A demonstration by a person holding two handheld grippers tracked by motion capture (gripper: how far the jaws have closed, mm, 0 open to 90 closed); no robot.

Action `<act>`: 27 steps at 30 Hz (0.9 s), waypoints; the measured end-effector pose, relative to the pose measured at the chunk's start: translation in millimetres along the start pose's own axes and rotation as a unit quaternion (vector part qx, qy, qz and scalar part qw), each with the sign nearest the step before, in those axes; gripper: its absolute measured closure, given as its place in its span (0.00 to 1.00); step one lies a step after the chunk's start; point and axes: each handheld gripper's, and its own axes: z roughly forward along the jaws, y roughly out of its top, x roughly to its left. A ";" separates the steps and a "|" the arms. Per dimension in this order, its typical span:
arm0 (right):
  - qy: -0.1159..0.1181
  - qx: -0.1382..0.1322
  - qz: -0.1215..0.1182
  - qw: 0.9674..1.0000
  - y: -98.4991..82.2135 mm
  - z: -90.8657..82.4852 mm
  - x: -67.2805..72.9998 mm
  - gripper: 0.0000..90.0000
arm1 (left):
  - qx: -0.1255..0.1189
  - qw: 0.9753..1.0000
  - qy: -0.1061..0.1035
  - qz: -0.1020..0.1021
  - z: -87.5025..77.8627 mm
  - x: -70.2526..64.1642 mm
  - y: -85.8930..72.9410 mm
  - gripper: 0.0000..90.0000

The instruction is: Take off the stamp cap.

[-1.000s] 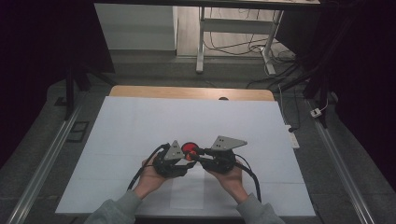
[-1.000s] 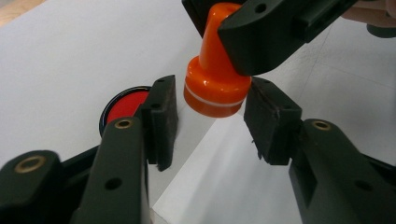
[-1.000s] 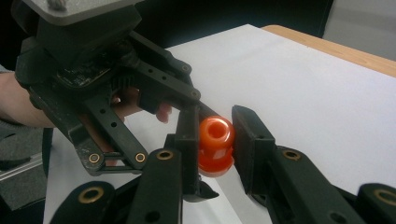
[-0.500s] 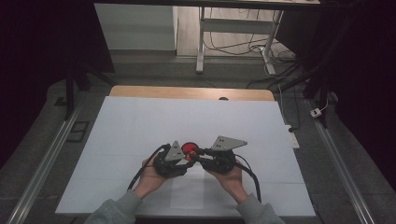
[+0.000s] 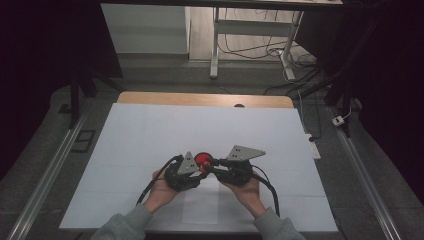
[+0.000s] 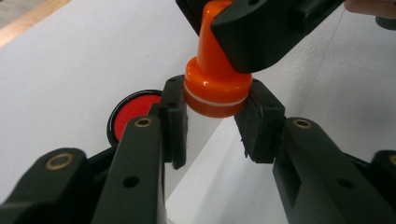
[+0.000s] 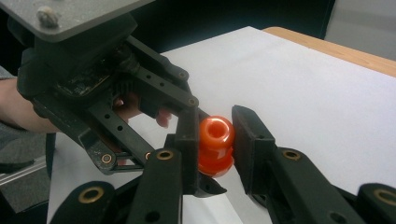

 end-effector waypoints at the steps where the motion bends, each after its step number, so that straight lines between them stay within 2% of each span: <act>1: 0.000 -0.002 0.001 1.000 -0.1 0.0 -0.1 0.80 | 0.000 1.000 0.000 0.000 0.0 0.0 0.0 0.72; 16: -0.002 -0.002 -0.004 1.000 -0.2 0.4 1.1 0.80 | 0.004 1.000 -0.005 0.006 -0.2 1.4 -1.3 0.72; 23: -0.003 0.000 -0.005 1.000 -0.4 0.6 1.4 0.80 | 0.008 1.000 -0.003 0.008 0.7 0.7 -1.7 0.72; 27: -0.003 -0.005 0.003 1.000 -2.2 1.5 0.9 0.80 | 0.008 1.000 0.004 0.008 1.1 -0.4 -2.4 0.72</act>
